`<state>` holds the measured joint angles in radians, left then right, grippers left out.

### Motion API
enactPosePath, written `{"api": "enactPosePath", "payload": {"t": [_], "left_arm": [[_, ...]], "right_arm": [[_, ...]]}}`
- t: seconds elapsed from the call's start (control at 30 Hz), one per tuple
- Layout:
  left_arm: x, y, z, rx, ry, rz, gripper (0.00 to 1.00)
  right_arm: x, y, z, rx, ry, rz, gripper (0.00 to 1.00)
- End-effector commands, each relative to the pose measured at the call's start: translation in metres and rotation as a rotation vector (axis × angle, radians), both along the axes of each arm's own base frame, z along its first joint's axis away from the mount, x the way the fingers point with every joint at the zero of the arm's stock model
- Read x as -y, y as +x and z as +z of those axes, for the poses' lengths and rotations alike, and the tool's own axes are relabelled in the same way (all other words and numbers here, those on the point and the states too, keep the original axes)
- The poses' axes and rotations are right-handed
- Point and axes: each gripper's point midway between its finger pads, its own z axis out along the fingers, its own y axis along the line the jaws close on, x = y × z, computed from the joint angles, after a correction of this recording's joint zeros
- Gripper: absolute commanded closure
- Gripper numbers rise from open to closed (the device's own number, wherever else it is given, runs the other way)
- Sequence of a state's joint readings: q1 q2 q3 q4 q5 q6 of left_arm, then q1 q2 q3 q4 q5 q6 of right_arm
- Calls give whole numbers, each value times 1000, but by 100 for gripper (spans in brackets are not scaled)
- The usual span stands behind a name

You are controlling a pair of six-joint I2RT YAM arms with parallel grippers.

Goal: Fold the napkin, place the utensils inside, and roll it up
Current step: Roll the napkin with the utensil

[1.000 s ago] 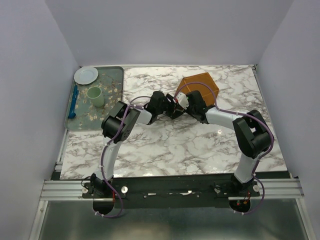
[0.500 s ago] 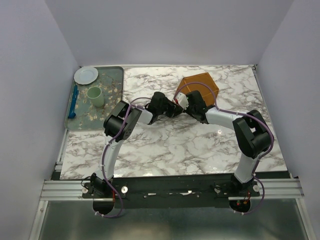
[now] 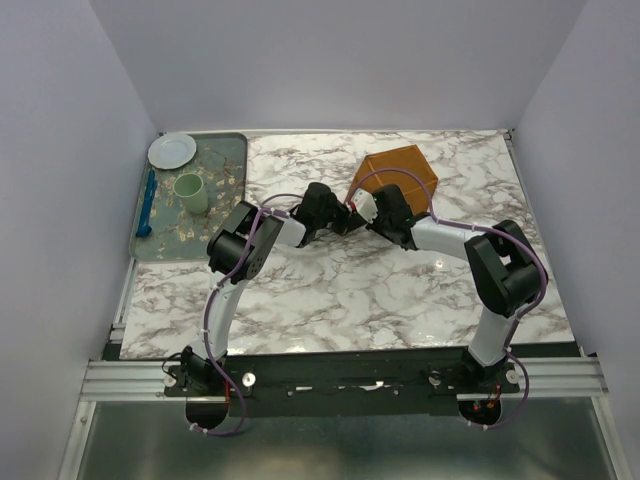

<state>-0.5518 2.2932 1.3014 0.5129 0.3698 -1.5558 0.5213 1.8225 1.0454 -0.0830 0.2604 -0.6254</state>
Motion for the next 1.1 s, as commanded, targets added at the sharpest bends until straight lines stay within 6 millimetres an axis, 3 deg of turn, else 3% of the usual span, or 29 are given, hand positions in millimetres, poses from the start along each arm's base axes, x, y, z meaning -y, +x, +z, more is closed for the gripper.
{"api": "enactPosePath", "payload": {"t": [0.0, 0.2, 0.4, 0.8, 1.07], "left_arm": [[1, 6, 2, 9, 9, 1, 100], [2, 5, 12, 20, -7, -3, 100], [5, 4, 19, 19, -40, -13, 100], [4, 7, 40, 34, -99, -13, 100], [3, 6, 42, 34, -105, -15, 100]], "right_arm": [[-4, -5, 2, -13, 41, 20, 64], [-7, -6, 2, -7, 56, 28, 52], [-9, 3, 3, 22, 38, 15, 47], [-13, 17, 8, 68, 39, -9, 44], [-16, 28, 9, 106, 46, -14, 41]]}}
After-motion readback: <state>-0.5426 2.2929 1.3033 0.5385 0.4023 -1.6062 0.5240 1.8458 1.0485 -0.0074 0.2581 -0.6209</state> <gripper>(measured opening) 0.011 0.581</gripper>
